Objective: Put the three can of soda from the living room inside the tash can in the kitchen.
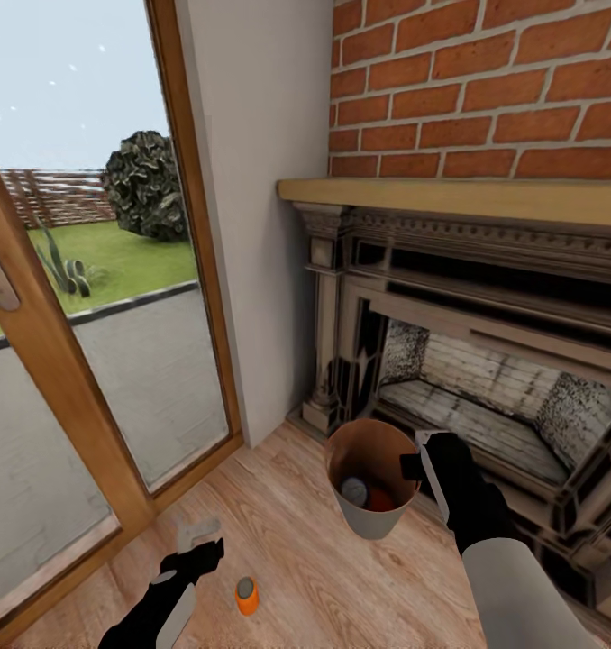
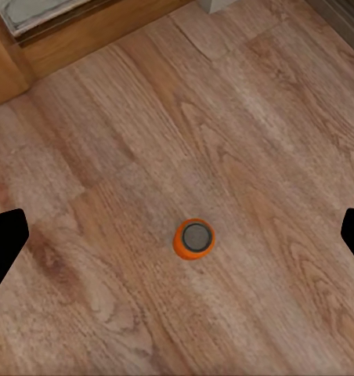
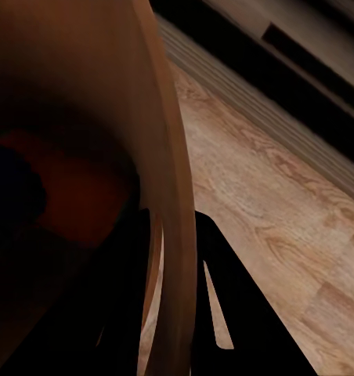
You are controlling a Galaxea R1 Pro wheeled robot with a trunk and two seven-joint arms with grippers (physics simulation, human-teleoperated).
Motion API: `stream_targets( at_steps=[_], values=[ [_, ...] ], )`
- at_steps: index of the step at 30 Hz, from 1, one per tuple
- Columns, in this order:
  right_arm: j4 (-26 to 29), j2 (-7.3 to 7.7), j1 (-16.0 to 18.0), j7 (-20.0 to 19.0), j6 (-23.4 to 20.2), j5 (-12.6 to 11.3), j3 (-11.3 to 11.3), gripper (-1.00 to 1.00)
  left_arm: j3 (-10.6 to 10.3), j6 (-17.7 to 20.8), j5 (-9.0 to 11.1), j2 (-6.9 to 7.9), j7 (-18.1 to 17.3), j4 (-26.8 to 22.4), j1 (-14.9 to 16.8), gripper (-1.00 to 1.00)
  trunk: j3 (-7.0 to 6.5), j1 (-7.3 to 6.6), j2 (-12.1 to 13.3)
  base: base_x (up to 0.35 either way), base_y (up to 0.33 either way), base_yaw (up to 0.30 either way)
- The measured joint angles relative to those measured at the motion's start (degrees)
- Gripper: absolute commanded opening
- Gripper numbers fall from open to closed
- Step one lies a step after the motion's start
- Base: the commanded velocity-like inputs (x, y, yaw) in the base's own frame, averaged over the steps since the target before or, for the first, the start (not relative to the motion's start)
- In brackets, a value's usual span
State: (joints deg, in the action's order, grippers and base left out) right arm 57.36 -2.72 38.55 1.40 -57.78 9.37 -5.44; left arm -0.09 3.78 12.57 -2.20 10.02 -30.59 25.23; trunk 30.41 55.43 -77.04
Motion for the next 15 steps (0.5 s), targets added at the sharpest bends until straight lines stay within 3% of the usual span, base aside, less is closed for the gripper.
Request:
stream_targets(
  at_steps=[15],
  values=[
    [-0.1, -0.02, 0.0, 0.0, 0.0, -0.1, 0.1, -1.0, 0.0, 0.0, 0.0, 0.01, -0.1, 0.0, 0.0, 1.0, 4.09, 3.29, -6.0, 0.0, 0.0, 0.0]
  ],
)
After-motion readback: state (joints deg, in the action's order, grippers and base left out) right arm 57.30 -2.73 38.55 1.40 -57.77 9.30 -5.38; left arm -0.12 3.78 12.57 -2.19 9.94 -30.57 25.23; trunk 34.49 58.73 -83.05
